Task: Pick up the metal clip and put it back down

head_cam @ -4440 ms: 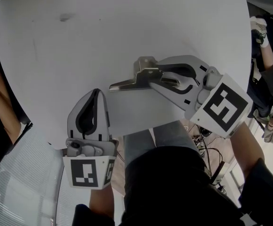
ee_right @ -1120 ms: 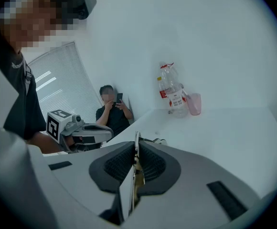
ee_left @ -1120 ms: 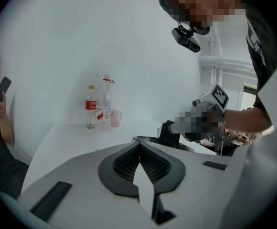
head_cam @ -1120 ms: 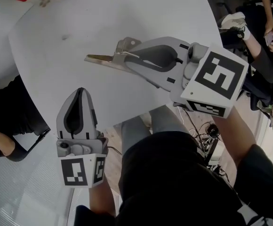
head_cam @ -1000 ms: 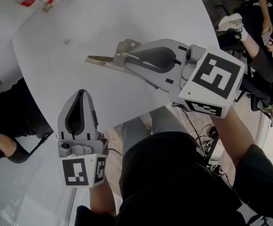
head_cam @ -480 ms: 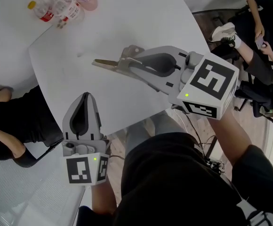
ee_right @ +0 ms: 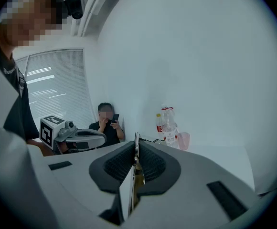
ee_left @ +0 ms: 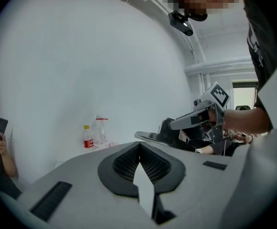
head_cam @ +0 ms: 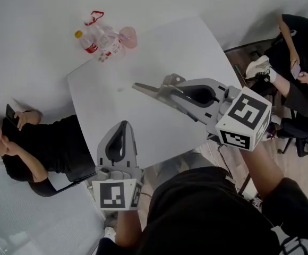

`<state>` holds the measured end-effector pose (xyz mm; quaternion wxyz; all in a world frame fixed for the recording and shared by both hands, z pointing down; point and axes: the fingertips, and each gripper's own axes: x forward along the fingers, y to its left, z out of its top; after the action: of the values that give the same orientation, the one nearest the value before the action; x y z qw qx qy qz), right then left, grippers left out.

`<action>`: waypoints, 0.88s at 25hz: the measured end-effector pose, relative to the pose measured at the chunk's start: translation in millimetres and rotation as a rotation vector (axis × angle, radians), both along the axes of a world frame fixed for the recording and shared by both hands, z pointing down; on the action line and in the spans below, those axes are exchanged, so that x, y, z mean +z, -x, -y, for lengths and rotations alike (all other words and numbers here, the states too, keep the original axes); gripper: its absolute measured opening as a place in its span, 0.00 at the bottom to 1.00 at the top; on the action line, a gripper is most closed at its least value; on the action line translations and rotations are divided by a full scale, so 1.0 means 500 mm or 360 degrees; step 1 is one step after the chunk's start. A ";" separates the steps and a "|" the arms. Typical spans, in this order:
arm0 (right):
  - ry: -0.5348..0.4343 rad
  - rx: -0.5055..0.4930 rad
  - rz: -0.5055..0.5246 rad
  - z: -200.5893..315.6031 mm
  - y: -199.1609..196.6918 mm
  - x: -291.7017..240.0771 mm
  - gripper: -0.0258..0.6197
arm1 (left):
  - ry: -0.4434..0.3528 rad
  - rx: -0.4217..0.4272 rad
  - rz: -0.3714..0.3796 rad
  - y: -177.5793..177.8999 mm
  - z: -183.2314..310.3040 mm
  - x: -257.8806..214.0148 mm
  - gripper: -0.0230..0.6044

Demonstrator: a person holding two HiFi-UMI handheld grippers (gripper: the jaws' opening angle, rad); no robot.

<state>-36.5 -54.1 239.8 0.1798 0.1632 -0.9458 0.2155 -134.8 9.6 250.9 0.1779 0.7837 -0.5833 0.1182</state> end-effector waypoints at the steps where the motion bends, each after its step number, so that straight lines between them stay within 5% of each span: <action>1: -0.0016 0.0011 0.0004 -0.001 0.001 -0.008 0.10 | -0.0018 -0.0002 0.0004 0.004 0.000 -0.007 0.07; 13: -0.0172 0.0060 0.0104 -0.024 -0.010 -0.104 0.10 | -0.0204 -0.0082 0.0119 0.062 -0.009 -0.109 0.07; 18: -0.0164 0.0105 0.0126 -0.087 -0.027 -0.151 0.10 | -0.0168 -0.0066 0.0084 0.059 -0.074 -0.123 0.07; 22: -0.0256 0.0141 0.0195 -0.037 -0.035 -0.191 0.10 | -0.0264 -0.0082 0.0059 0.059 -0.052 -0.148 0.07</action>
<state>-18.8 -35.8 144.1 0.0984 0.2054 -0.9611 0.1563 -164.5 35.8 176.8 0.1047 0.7780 -0.6143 0.0793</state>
